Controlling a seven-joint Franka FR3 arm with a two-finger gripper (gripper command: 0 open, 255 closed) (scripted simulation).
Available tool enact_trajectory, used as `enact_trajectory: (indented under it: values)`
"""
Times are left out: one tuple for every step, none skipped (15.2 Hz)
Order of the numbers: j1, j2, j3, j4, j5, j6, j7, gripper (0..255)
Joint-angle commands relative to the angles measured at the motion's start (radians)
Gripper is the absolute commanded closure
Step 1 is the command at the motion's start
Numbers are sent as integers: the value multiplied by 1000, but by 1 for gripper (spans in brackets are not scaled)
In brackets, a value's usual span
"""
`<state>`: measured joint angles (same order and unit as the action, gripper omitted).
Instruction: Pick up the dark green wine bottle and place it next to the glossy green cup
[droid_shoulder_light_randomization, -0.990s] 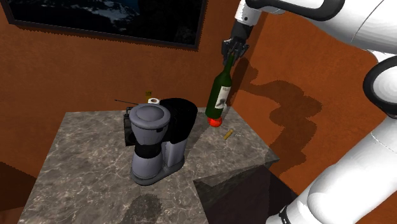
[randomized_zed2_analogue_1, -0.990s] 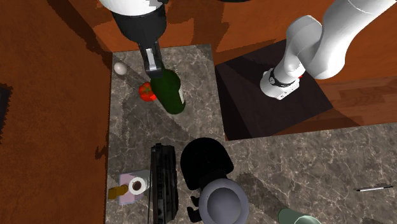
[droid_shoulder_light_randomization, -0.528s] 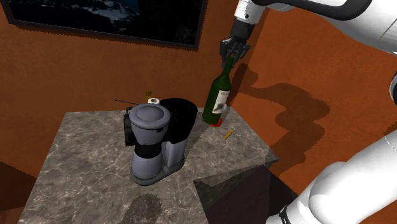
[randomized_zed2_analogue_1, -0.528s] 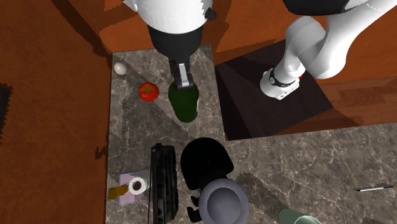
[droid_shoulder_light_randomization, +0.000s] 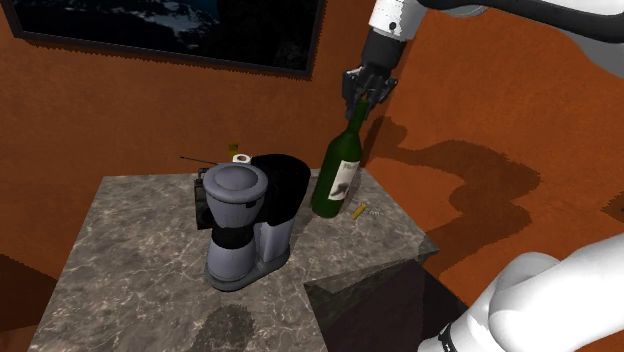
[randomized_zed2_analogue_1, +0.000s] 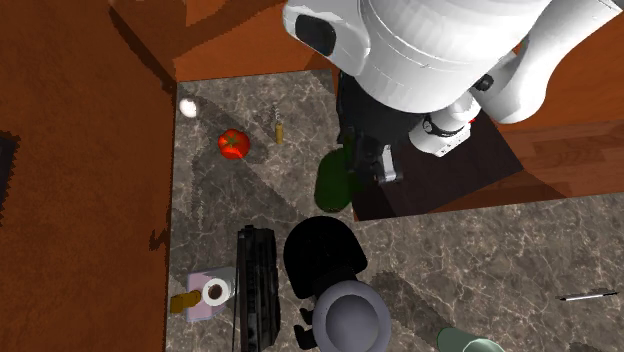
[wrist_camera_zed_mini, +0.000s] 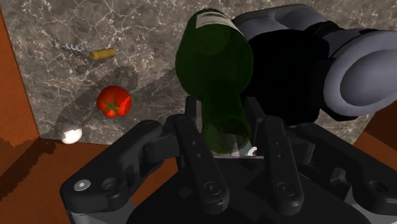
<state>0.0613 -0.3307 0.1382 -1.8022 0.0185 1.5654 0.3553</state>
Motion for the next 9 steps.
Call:
enact_trajectory:
  values:
    - [16,-31,29,-25,10,-6,45,255]
    - [24,-47,43,-37,16,-9,66,255]
    - [32,-62,58,-48,22,-12,86,255]
    - [39,-75,73,-58,28,-15,108,255]
    - [47,-88,87,-67,35,-18,129,255]
    - [55,-100,102,-75,41,-22,150,255]
    - [63,-111,118,-82,49,-25,172,255]
    - [70,-122,134,-87,56,-29,194,255]
    - [78,-131,150,-91,63,-33,216,255]
